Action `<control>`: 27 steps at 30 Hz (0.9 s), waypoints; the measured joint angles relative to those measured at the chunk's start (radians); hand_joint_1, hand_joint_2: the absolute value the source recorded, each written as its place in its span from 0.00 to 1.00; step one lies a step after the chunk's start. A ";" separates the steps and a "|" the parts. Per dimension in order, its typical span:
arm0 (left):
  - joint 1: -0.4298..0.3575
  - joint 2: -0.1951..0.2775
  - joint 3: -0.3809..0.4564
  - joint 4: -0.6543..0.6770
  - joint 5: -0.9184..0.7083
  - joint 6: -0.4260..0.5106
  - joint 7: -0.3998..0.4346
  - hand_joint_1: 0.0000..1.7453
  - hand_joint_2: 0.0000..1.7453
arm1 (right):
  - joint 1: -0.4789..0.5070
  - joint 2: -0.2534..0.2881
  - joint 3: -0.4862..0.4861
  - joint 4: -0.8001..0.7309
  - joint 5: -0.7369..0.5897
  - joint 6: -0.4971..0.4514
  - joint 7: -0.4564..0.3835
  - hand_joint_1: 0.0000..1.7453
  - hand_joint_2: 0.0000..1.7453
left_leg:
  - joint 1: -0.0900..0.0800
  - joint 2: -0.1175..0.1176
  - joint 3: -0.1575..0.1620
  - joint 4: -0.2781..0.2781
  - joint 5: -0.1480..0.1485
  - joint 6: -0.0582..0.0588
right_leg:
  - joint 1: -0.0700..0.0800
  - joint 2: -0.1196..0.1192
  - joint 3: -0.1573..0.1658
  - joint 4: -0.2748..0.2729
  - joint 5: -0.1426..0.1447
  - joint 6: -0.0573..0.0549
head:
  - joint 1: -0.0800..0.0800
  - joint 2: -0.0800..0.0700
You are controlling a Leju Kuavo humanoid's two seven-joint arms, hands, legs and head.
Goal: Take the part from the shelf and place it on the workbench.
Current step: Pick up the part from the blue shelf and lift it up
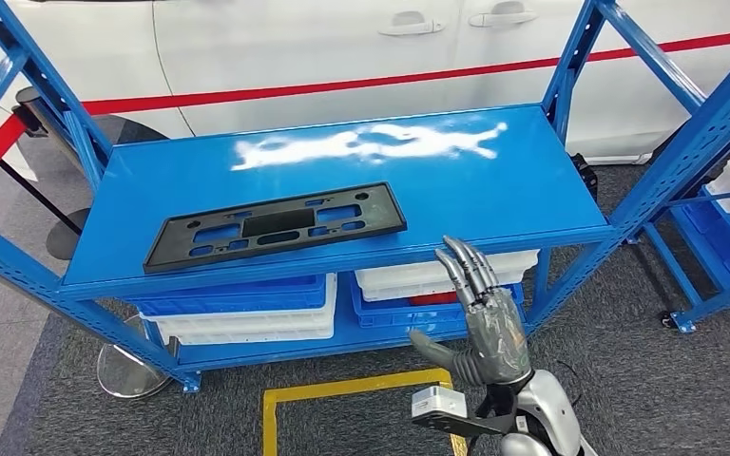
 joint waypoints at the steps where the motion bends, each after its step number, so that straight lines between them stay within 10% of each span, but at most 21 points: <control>1: 0.000 0.000 0.000 0.000 -0.001 0.000 0.000 0.00 0.00 | -0.007 0.006 0.019 0.015 0.023 -0.006 0.015 0.00 1.00 | 0.001 0.000 -0.032 0.061 -0.020 -0.002 | 0.001 -0.001 0.000 0.001 -0.001 -0.001 | 0.000 0.000; 3: 0.000 0.000 0.001 0.001 -0.005 -0.001 0.000 0.00 0.00 | -0.022 0.019 0.055 0.046 0.067 -0.019 0.047 0.00 1.00 | 0.001 0.000 -0.050 0.083 0.000 -0.002 | 0.002 -0.002 0.001 0.002 -0.002 -0.002 | 0.000 0.000; 7: -0.003 0.000 0.002 0.002 -0.015 -0.006 -0.001 0.00 0.00 | -0.059 0.052 0.123 0.116 0.155 -0.047 0.109 0.00 1.00 | -0.003 0.000 0.055 -0.163 0.125 0.013 | 0.005 0.002 0.007 0.005 -0.008 0.009 | 0.000 0.000; 12: -0.006 0.000 0.002 0.005 -0.019 -0.017 -0.002 0.00 0.00 | -0.104 0.102 0.177 0.233 0.260 -0.078 0.160 0.00 1.00 | -0.005 -0.001 0.070 -0.205 0.137 0.042 | 0.005 0.004 0.002 0.013 -0.015 0.037 | 0.002 0.000; 16: -0.010 0.001 0.002 0.006 -0.022 -0.033 -0.003 0.00 0.00 | -0.137 0.147 0.195 0.345 0.342 -0.104 0.183 0.00 1.00 | -0.006 0.001 0.071 -0.212 0.143 0.057 | 0.004 0.004 -0.105 0.232 -0.122 0.046 | 0.003 0.000; 18: -0.010 0.001 0.002 0.006 -0.024 -0.046 -0.003 0.00 0.00 | -0.151 0.173 0.198 0.402 0.381 -0.114 0.196 0.00 1.00 | -0.010 0.000 0.072 -0.211 0.142 0.058 | 0.004 0.004 -0.132 0.278 -0.117 0.044 | 0.002 0.000; 22: -0.012 0.002 0.001 0.007 -0.030 -0.076 -0.002 0.00 0.00 | -0.196 0.232 0.200 0.501 0.458 -0.138 0.224 0.00 1.00 | -0.016 -0.002 0.074 -0.204 0.135 0.052 | 0.012 0.004 -0.025 0.046 0.001 0.023 | 0.002 0.000; 27: -0.016 0.012 -0.002 0.007 -0.034 -0.117 0.002 0.00 0.00 | -0.252 0.315 0.187 0.624 0.545 -0.166 0.259 0.00 1.00 | -0.015 0.000 0.069 -0.194 0.123 0.026 | 0.013 0.004 -0.007 -0.006 0.012 0.001 | 0.000 0.000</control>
